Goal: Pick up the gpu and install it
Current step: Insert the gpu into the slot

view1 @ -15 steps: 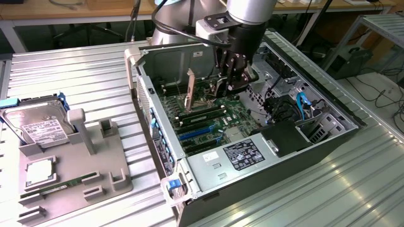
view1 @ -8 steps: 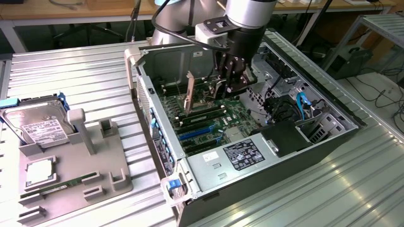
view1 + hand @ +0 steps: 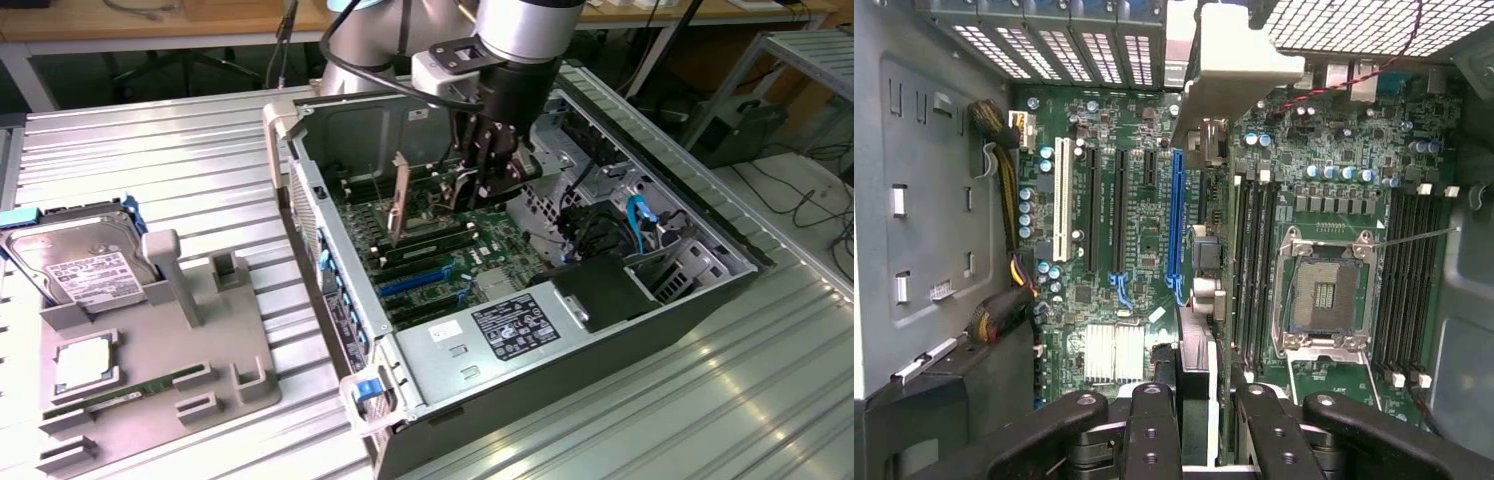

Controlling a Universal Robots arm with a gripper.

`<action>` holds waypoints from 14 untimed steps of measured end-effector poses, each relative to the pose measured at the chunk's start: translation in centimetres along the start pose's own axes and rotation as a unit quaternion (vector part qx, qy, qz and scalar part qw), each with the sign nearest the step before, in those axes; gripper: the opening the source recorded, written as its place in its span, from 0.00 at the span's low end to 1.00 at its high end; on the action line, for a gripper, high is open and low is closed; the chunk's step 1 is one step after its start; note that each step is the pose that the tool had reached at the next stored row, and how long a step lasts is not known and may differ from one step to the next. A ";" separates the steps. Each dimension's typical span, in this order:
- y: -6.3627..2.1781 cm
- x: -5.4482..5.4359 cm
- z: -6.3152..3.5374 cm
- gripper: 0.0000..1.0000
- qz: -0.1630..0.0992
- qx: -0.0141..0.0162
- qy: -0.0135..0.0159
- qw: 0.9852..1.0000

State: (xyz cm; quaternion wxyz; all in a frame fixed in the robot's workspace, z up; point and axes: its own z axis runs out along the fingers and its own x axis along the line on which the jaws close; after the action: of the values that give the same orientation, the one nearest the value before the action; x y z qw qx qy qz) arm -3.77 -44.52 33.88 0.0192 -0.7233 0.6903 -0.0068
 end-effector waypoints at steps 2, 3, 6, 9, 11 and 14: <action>0.07 0.0 0.00 0.27 0.002 0.000 0.000 1.000; 0.07 0.0 0.00 0.27 0.002 0.000 0.000 1.000; 0.17 0.0 0.00 0.27 0.003 0.000 0.000 1.000; 0.26 0.0 -0.01 0.27 0.003 0.000 0.000 1.000; 0.31 0.0 0.00 0.27 0.003 0.000 0.000 1.000; 0.34 0.0 0.00 0.27 0.003 -0.001 0.000 1.000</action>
State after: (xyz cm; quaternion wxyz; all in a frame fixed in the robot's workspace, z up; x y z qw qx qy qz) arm -4.12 -44.52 33.87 0.0186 -0.7214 0.6922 -0.0064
